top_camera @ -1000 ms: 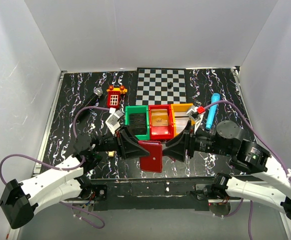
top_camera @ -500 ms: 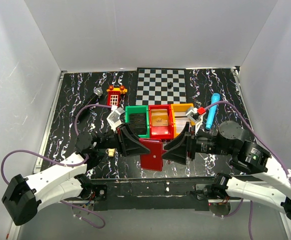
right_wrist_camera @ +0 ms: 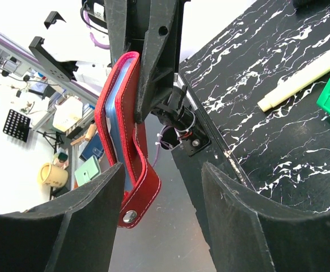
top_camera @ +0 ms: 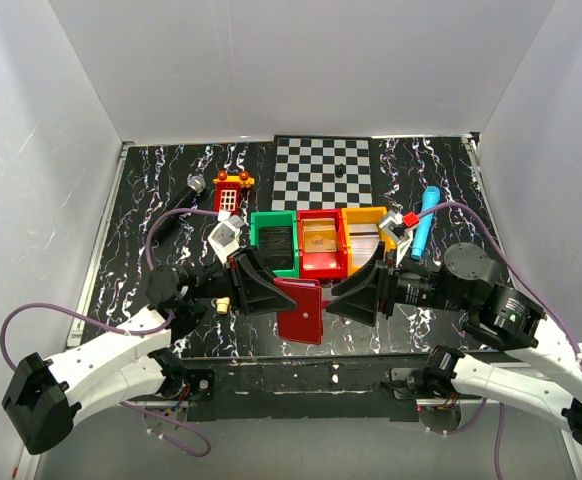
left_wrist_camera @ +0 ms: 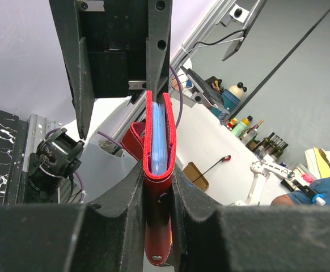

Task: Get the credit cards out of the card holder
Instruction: Open the card holder at the center of the board, then remove the credit card from the card holder.

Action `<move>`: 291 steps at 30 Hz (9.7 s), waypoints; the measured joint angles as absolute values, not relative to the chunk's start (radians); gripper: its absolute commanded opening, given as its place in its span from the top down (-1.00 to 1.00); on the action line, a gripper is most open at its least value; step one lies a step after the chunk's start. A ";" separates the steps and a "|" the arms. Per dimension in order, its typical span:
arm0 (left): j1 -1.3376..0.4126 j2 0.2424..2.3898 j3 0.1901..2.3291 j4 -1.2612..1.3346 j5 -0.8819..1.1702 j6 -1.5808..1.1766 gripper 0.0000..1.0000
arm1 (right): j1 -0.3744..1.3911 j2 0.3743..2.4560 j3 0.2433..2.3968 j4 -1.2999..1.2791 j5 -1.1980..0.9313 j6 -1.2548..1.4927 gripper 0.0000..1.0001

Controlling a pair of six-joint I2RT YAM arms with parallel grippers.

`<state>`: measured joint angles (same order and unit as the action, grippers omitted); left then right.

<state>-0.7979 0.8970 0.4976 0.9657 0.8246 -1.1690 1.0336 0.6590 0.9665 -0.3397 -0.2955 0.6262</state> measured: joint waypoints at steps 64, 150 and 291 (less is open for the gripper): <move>-0.802 0.868 0.471 0.523 0.482 -1.019 -0.96 | 1.026 0.974 1.233 -0.848 0.072 0.651 0.97; -0.853 0.855 0.376 0.043 0.330 -0.857 1.00 | 0.920 0.902 0.752 -0.475 -0.118 0.710 0.97; -0.815 1.222 0.318 0.163 0.147 -0.821 1.00 | 0.876 1.370 0.416 0.349 -0.220 0.973 0.11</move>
